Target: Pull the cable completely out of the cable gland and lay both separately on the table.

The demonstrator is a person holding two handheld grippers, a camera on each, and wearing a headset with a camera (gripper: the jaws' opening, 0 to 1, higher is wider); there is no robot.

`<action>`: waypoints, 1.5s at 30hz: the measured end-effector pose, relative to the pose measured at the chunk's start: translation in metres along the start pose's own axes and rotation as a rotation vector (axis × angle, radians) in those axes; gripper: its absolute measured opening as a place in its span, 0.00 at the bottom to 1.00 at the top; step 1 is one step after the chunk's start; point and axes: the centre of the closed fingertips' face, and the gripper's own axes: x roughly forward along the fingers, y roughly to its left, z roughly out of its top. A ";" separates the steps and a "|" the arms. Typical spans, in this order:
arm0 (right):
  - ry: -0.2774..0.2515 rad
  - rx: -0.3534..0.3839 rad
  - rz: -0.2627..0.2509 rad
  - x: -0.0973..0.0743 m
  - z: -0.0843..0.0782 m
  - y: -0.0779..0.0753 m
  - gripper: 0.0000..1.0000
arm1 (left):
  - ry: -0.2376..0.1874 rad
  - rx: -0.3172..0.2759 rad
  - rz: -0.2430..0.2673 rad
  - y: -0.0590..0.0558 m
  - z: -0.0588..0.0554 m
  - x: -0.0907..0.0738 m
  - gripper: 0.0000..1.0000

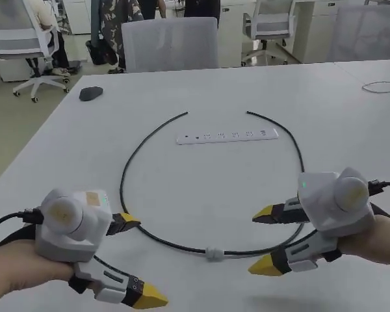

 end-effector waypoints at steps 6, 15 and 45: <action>-0.011 0.003 0.018 0.018 0.001 0.000 0.56 | 0.012 0.055 -0.031 -0.007 0.001 0.003 0.96; -0.008 -0.011 0.015 0.044 -0.004 -0.001 0.38 | -0.018 0.048 -0.038 -0.012 0.008 0.006 0.94; -0.047 -0.130 0.072 0.045 0.009 0.026 0.08 | -0.134 -0.063 -0.107 -0.033 0.030 0.020 0.84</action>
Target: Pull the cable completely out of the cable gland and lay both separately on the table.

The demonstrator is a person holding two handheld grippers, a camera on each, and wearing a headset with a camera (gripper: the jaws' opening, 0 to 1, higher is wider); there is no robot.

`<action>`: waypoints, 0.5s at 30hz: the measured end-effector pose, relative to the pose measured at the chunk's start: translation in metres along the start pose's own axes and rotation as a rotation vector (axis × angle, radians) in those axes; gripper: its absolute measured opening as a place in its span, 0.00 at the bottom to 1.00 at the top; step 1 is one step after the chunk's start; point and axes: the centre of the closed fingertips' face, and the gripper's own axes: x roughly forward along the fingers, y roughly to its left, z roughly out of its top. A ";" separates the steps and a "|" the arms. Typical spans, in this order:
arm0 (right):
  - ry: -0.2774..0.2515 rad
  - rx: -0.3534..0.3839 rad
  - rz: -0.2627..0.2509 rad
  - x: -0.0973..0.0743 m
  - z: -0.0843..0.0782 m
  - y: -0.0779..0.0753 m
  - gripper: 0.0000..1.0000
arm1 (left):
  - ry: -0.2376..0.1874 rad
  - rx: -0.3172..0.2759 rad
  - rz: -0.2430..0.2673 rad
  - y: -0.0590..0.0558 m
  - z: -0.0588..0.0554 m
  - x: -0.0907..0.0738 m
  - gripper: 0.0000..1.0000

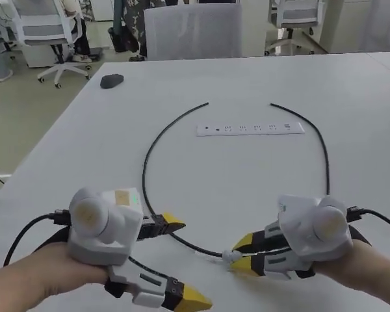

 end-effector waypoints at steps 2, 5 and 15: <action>-0.018 -0.022 0.013 -0.007 0.006 0.004 0.08 | 0.001 -0.078 -0.017 -0.004 0.000 0.003 0.80; -0.048 -0.044 0.009 -0.017 0.014 0.005 0.07 | -0.045 -0.088 -0.030 -0.007 0.008 0.006 0.78; -0.092 -0.061 -0.002 -0.033 0.031 0.015 0.07 | -0.107 -0.134 -0.087 -0.017 0.024 0.015 0.61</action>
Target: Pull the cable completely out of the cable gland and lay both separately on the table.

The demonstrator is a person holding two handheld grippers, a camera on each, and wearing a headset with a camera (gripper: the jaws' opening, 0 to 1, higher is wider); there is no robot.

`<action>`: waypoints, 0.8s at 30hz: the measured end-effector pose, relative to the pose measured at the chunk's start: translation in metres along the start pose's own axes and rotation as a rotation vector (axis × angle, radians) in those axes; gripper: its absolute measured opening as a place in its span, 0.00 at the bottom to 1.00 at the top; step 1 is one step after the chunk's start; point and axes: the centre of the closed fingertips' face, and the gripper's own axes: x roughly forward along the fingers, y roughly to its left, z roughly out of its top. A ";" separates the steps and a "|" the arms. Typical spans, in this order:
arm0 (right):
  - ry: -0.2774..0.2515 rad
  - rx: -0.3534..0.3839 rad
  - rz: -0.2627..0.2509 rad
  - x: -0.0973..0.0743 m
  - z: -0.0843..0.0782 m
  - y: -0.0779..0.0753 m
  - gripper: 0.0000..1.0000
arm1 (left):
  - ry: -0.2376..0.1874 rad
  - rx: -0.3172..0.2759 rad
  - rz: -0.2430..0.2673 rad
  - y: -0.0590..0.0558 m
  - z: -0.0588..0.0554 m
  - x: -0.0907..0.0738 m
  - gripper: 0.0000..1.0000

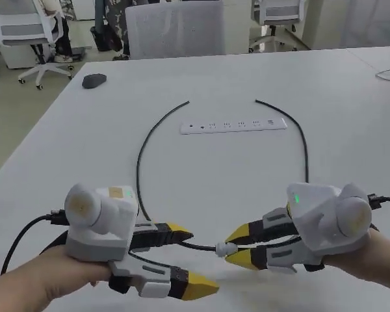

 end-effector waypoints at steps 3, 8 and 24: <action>-0.012 -0.031 0.006 -0.003 0.009 0.005 0.07 | -0.060 -0.041 -0.013 -0.003 0.012 0.001 0.55; -0.022 -0.070 0.012 -0.008 0.019 0.011 0.07 | -0.083 -0.067 -0.066 -0.011 0.015 0.003 0.47; -0.013 -0.118 0.030 -0.009 0.021 0.020 0.07 | -0.128 -0.143 -0.157 -0.026 0.017 0.004 0.19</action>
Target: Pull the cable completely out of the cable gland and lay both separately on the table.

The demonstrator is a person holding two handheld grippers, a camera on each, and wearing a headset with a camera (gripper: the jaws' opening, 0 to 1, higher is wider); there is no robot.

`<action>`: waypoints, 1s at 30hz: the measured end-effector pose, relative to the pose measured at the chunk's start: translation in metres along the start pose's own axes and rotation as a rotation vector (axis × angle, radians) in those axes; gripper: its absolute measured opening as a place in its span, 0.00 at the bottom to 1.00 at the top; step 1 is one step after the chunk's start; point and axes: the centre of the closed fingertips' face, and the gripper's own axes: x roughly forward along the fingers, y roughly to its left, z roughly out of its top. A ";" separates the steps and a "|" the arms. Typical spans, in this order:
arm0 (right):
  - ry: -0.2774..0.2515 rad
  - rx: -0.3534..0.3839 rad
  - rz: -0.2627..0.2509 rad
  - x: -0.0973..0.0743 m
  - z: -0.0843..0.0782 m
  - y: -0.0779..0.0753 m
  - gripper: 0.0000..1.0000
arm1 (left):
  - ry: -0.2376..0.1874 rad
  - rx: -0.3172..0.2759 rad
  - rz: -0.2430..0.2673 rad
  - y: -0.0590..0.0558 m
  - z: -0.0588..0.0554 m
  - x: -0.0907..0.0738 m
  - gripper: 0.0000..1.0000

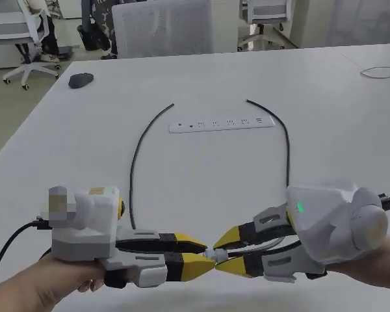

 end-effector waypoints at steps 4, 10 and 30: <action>0.003 0.000 0.008 0.001 0.000 0.002 0.07 | 0.015 0.010 -0.018 -0.004 -0.002 0.002 0.16; 0.003 0.006 0.013 0.000 -0.001 0.003 0.07 | 0.021 0.021 -0.025 -0.007 -0.003 0.002 0.16; -0.045 0.142 -0.015 -0.004 0.006 -0.011 0.10 | 0.032 0.196 0.034 0.001 0.010 -0.004 0.15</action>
